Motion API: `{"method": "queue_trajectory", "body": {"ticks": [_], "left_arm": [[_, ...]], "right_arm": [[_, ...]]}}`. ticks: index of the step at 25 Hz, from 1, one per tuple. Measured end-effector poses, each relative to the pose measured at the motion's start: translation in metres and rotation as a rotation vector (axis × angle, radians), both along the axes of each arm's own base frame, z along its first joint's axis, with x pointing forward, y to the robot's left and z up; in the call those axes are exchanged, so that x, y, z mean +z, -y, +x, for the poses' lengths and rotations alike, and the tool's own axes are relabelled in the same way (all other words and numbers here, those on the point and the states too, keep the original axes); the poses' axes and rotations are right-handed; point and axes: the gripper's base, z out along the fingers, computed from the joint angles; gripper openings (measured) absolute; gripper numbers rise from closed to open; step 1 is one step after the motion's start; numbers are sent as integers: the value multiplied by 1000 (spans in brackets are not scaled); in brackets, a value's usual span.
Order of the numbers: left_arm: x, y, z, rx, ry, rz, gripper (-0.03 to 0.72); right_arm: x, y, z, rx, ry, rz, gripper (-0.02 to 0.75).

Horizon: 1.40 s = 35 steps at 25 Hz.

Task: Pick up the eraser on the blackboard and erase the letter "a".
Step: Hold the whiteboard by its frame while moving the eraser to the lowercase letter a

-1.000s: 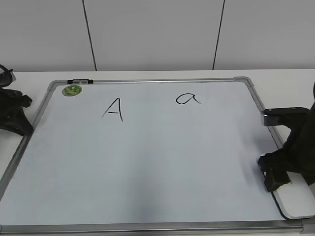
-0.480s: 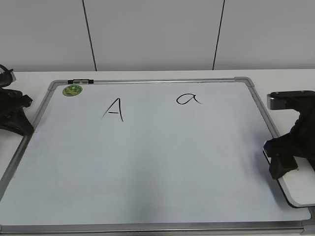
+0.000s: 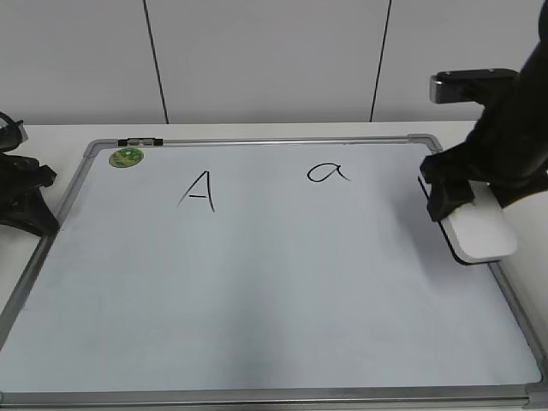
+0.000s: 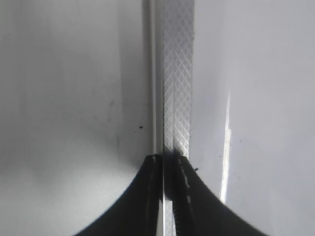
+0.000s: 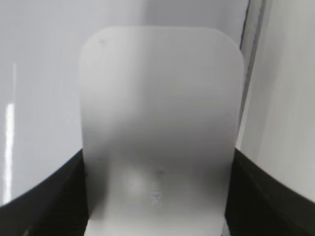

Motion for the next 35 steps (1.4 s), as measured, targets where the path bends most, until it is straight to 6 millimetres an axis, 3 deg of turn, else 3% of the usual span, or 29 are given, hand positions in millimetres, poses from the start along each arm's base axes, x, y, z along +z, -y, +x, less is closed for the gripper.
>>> {"method": "queue_trajectory", "body": {"ticks": [6, 10, 19, 26, 35], "left_arm": [[0, 0, 0, 1, 0, -2, 32], [0, 0, 0, -1, -4, -5, 32], [0, 1, 0, 5, -4, -14, 32], [1, 1, 0, 5, -4, -16, 32], [1, 2, 0, 5, -4, -19, 32]], "right_arm": [[13, -21, 44, 36, -7, -6, 529], [6, -31, 81, 67, -64, -26, 529], [-11, -46, 140, 91, -11, -21, 528], [-41, -52, 165, 93, -11, -20, 528], [-72, -54, 173, 95, -56, -23, 528]]}}
